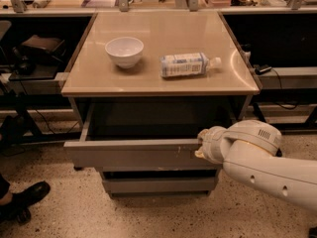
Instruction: Open top drawer
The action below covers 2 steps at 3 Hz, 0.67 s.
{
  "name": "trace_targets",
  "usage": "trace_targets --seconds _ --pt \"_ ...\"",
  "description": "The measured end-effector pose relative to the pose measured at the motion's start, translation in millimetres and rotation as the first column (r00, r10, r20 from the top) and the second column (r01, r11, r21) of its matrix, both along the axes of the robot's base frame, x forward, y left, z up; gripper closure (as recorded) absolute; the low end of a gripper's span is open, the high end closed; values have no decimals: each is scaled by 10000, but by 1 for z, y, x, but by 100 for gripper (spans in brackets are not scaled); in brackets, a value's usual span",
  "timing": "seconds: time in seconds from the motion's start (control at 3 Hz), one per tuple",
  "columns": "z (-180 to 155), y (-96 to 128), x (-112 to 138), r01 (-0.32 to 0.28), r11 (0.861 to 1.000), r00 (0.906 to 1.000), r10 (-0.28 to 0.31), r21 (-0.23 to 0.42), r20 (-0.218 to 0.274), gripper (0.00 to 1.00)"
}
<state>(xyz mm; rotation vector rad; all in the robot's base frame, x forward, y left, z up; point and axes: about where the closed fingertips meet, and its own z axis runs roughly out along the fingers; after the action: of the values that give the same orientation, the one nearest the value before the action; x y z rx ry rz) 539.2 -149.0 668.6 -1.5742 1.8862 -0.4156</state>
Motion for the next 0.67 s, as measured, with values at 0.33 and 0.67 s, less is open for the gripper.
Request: trace_targets --seconds 0.33,0.67 --pt "1 -4 -12 87 9999 10000 -88 52 46 100" --pt "2 -4 -13 88 9999 10000 -88 53 47 100"
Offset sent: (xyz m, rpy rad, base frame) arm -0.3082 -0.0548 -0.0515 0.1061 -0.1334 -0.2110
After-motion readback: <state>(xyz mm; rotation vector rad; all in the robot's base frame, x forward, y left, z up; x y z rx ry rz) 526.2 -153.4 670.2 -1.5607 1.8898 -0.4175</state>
